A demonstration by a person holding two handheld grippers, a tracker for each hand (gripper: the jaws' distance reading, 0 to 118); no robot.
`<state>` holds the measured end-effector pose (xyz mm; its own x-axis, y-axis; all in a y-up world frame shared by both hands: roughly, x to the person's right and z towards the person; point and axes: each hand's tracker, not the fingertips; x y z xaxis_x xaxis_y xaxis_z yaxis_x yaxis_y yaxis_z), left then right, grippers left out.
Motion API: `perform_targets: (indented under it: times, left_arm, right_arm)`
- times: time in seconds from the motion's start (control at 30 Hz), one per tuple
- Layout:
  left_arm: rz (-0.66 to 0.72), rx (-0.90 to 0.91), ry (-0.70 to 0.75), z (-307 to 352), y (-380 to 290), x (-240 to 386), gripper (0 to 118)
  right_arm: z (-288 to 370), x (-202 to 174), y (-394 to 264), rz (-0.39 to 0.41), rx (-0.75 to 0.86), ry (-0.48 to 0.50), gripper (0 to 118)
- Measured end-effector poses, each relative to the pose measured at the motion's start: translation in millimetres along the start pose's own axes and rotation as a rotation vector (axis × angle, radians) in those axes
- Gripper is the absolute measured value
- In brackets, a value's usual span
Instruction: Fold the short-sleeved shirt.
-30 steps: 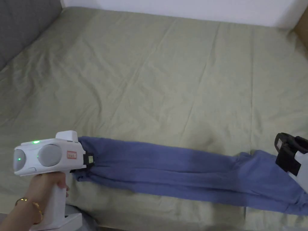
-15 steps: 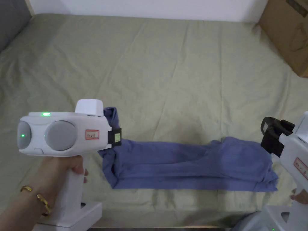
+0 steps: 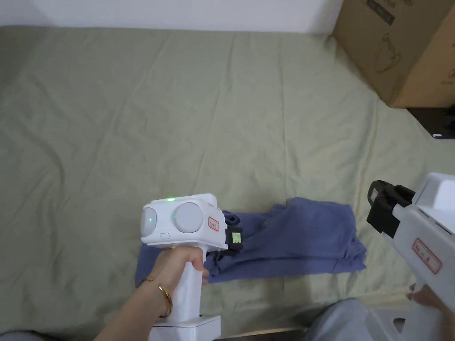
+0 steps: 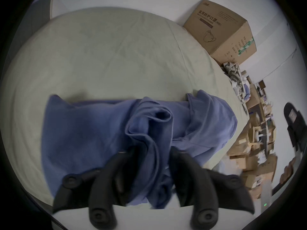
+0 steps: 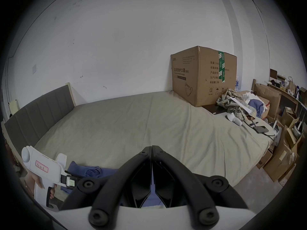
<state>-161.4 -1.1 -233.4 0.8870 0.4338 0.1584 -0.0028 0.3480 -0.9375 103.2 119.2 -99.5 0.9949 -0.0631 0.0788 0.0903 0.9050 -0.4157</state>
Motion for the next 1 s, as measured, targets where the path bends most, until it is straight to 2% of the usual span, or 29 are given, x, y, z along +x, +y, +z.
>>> perform_targets:
  times: [0.03, 0.1, 0.17, 0.27, 0.3, 0.33, 0.37, 0.4, 0.43, 0.47, 0.67, 0.77, 0.93, 1.0]
  left_arm:
    - [0.046, 0.016, -0.046, 3, 3, -3, 66]
    - [0.112, 0.054, -0.142, 15, 6, -5, 83]
    - [0.051, 0.125, -0.180, 37, 13, -7, 84]
    - [-0.063, 0.291, -0.042, 67, 24, -14, 83]
    - [-0.081, 0.332, 0.015, 74, 26, -18, 79]
    - [-0.096, 0.374, 0.078, 86, 20, -12, 68]
    - [-0.107, 0.403, 0.152, 91, 19, -15, 50]
    - [-0.127, 0.406, 0.201, 90, 18, -18, 21]
    - [-0.141, 0.397, 0.260, 87, 15, -21, 7]
    - [-0.145, 0.374, 0.284, 84, 8, -23, 3]
    - [-0.142, 0.189, 0.156, 36, -29, -8, 0]
    - [-0.178, 0.116, 0.139, 0, -39, 7, 0]
    - [-0.296, 0.104, 0.151, -17, -57, 55, 0]
    - [-0.300, 0.103, 0.134, -25, -56, 59, 0]
  right_arm:
    - [0, 1, -1, 0.005, -0.004, -0.003, 0]
    - [0, 1, -2, 0.012, -0.009, -0.003, 0]
    - [1, 0, -3, 0.015, -0.011, -0.002, 0]
    - [0, 1, -4, 0.011, -0.014, 0.004, 0]
    - [-1, 0, -4, 0.009, -0.013, 0.005, 0]
    - [-1, 0, -4, 0.007, -0.012, 0.006, 0]
    - [-1, 0, -4, 0.007, -0.012, 0.010, 0]
    - [-2, -1, -4, 0.007, -0.012, 0.012, 0]
    - [-2, -2, -3, 0.008, -0.013, 0.016, 0]
    - [-3, -2, -4, 0.011, -0.015, 0.019, 0]
    - [-3, -2, -7, 0.012, -0.026, 0.031, 0]
    - [4, 2, -8, -0.028, -0.025, 0.037, 0]
    - [11, 7, -7, -0.018, -0.024, 0.024, 0]
    - [11, 9, -6, -0.017, -0.027, 0.024, 0]
